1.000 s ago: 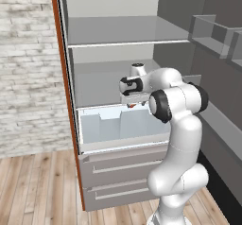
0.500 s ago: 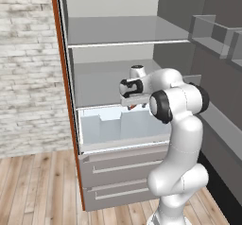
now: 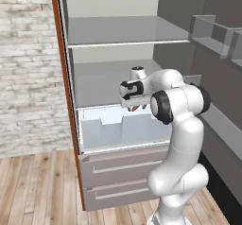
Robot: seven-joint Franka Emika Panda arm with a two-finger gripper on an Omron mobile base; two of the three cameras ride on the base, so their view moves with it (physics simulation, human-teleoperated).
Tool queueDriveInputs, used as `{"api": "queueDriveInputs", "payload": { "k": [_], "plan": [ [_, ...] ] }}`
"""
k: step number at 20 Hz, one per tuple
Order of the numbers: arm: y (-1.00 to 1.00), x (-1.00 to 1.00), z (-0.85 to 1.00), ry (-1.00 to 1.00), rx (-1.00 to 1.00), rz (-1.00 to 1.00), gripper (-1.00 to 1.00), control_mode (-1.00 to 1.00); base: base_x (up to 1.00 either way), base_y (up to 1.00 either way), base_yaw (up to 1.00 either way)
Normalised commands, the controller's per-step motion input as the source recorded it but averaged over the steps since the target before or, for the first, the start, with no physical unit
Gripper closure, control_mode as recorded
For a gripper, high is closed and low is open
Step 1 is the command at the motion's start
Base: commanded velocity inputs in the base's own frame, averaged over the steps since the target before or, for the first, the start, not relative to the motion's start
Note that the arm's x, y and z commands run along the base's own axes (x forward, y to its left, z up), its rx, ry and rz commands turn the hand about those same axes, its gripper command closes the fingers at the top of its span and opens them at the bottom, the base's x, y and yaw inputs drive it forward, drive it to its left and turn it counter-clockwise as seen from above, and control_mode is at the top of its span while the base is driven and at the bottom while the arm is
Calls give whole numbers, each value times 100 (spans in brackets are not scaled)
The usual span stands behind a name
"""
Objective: Fully open the fridge drawer.
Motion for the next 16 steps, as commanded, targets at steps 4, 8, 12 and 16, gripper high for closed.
{"api": "queueDriveInputs", "payload": {
  "k": [4, 8, 12, 16],
  "plan": [
    [0, -18, -38, 0, -3, 0, -100, -100, 0, 0, 0],
    [-1, -72, -46, 0, -4, 0, -100, -100, 0, 0, 0],
    [-5, -98, -39, -3, -1, 0, -100, -100, 0, 0, 0],
    [-7, -100, -30, -7, 0, 0, -100, -100, 0, 0, 0]
  ]
}}
